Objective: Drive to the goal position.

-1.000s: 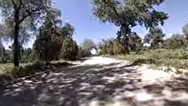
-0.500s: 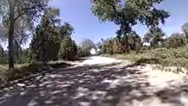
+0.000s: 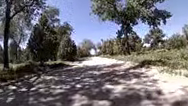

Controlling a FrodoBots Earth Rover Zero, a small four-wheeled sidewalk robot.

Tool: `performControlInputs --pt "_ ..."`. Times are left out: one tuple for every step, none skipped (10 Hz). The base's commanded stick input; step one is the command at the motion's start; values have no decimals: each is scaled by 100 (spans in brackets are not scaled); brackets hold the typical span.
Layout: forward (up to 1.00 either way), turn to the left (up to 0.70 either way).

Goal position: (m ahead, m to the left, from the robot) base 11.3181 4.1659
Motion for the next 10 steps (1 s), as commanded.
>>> performControlInputs --pt "70 1" --pt "70 1" --pt "70 1" --pt "70 1" --pt "70 1" --pt "70 1" --pt "70 1" --pt "70 1" --pt "70 1" --pt "70 1"
